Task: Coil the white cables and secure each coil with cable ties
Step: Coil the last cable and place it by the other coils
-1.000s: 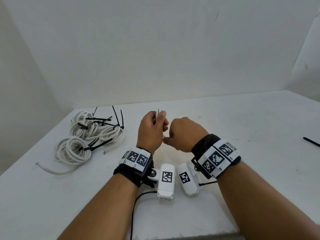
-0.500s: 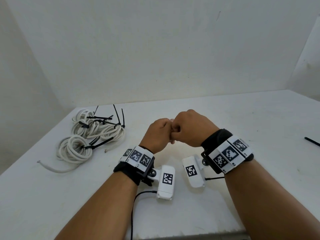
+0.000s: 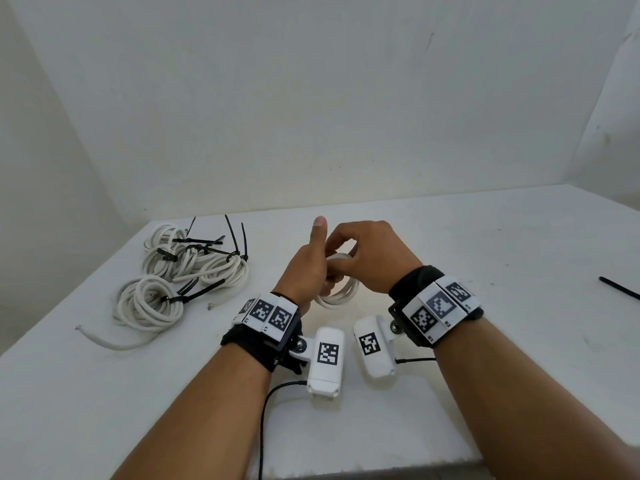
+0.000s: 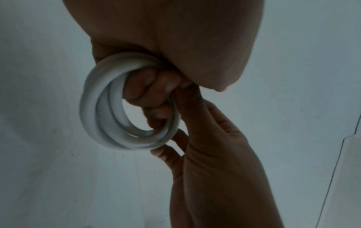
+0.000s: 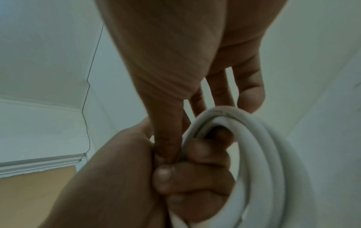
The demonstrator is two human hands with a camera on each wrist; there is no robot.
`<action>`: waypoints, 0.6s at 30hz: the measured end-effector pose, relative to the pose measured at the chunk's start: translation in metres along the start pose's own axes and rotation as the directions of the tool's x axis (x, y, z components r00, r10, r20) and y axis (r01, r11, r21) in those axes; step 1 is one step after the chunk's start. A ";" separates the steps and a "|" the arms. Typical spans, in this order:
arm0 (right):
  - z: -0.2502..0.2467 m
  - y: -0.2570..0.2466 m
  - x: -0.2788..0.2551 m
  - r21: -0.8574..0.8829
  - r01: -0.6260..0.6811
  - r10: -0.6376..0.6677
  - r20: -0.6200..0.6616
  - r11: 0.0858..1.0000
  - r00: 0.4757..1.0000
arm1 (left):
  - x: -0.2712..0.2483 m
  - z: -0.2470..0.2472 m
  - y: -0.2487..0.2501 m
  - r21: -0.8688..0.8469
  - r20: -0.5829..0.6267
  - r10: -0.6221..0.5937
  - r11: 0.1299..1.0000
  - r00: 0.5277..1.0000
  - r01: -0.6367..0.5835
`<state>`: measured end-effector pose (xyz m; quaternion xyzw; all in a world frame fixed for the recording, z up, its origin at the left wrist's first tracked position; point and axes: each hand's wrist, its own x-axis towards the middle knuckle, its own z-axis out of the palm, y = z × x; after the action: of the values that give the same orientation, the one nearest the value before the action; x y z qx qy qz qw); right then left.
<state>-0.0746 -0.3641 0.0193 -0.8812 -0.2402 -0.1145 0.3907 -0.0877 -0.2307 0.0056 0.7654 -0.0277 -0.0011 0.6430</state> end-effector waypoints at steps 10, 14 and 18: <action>0.003 -0.002 0.000 0.091 0.022 -0.021 -0.018 0.996 1.000 | 0.007 -0.005 0.004 -0.177 -0.068 -0.025 0.984 0.997 0.013; -0.012 0.006 0.002 0.152 0.045 -0.004 -0.264 0.987 0.964 | 0.007 0.001 0.006 -0.394 0.003 -0.123 0.912 0.992 0.114; -0.017 0.015 -0.002 0.194 0.012 0.071 -0.415 0.981 0.907 | 0.012 0.022 0.013 -0.630 0.025 -0.206 0.757 0.978 0.176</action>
<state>-0.0688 -0.3867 0.0204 -0.7975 -0.1472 -0.2717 0.5182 -0.0773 -0.2553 0.0146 0.5055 0.0670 -0.0584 0.8582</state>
